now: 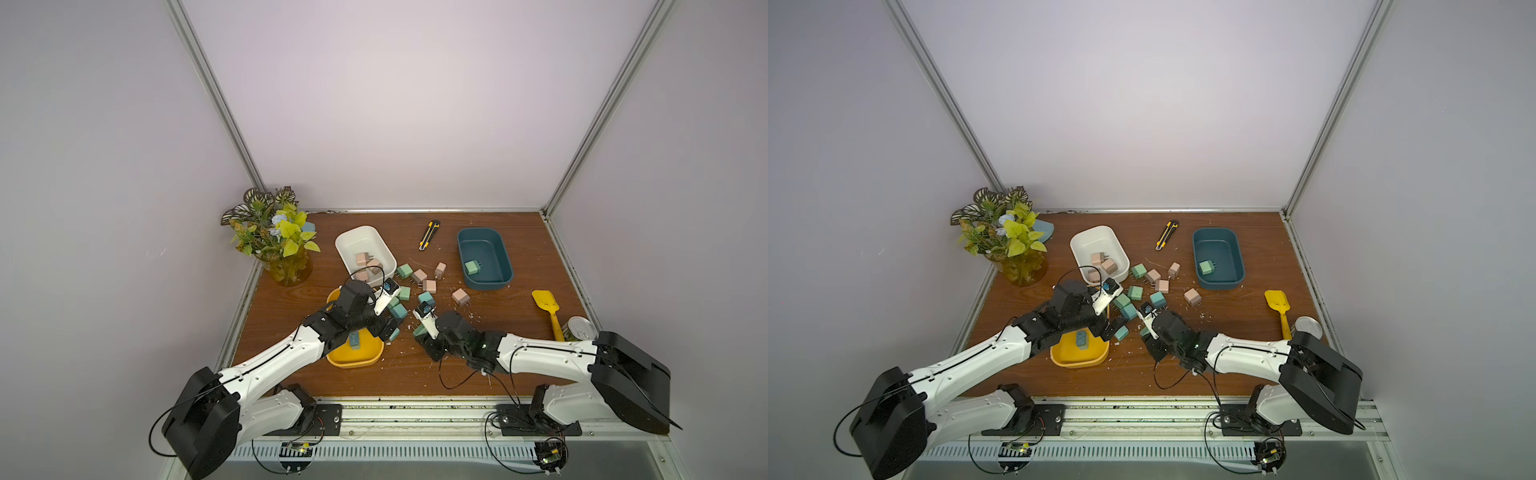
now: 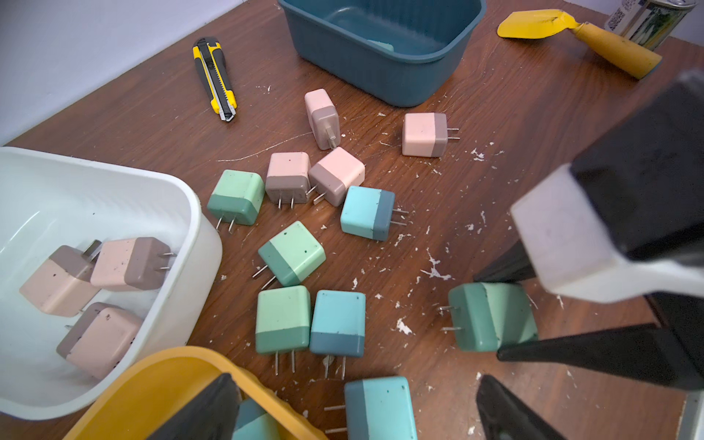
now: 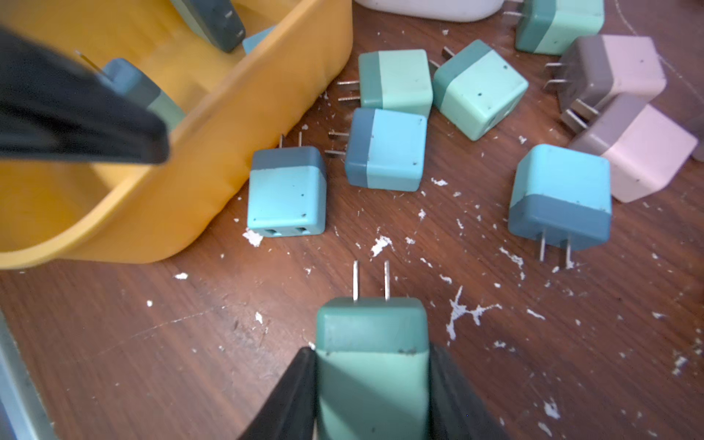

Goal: Place the plugs by color into the storage box
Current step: Pick up the plug from the center of the board.

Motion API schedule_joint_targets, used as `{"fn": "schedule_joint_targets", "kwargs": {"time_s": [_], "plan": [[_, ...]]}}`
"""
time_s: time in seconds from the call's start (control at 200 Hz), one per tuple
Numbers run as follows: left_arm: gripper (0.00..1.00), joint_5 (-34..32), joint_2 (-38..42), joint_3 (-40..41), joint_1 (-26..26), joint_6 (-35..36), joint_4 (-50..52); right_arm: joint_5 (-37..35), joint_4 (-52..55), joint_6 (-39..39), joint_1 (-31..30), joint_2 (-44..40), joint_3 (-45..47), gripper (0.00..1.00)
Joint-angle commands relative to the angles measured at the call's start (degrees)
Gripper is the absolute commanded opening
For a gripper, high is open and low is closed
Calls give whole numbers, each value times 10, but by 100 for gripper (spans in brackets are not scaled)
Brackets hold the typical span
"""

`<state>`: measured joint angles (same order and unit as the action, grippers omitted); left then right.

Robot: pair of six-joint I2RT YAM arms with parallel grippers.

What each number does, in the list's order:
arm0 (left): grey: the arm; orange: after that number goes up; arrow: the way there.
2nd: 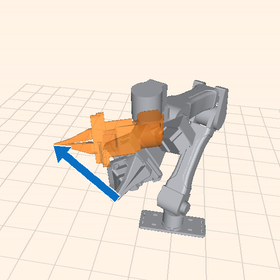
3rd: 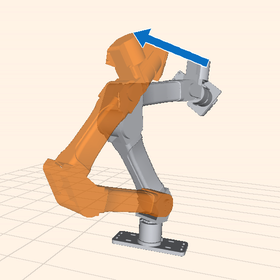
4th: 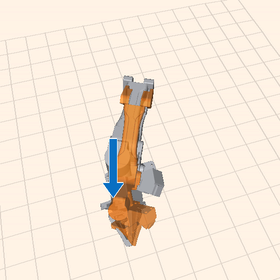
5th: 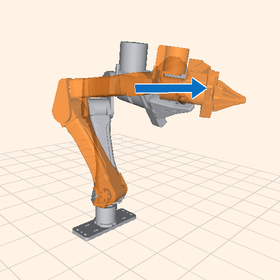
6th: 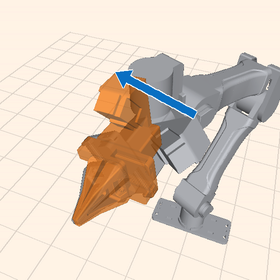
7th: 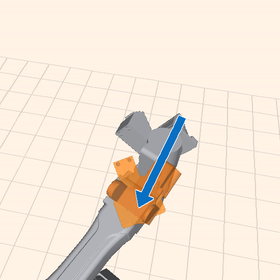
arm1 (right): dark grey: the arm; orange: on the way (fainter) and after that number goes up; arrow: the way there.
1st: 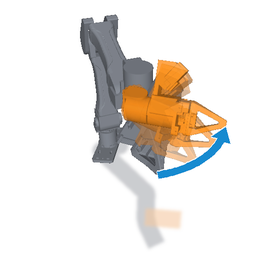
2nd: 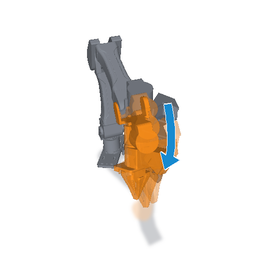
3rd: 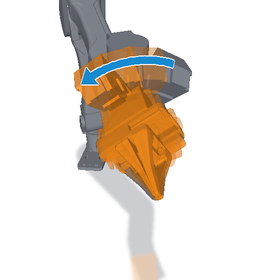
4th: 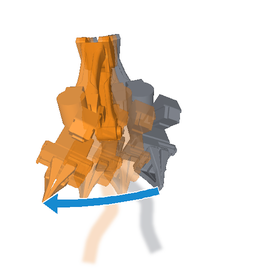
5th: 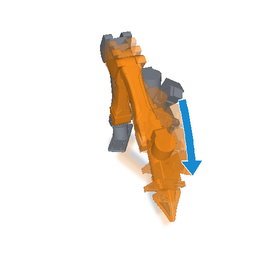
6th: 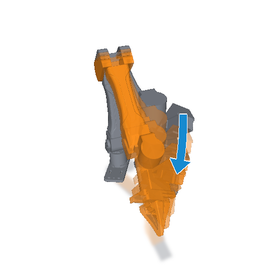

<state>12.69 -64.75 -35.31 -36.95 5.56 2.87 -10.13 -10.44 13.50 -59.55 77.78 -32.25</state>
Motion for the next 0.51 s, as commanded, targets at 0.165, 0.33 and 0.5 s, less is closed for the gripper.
{"fn": "schedule_joint_targets", "kwargs": {"time_s": [0.165, 0.33, 0.5], "plan": [[99, 55, -17, -19, 1, -44, -46, -67, 27, 39, 7, -82, 21, 39], [99, 70, -33, -36, 1, -65, -77, -90, 21, 58, 19, -142, 61, 40], [99, 76, -52, -48, 1, -81, -94, -94, 43, 68, 50, -174, 78, 40]]}}
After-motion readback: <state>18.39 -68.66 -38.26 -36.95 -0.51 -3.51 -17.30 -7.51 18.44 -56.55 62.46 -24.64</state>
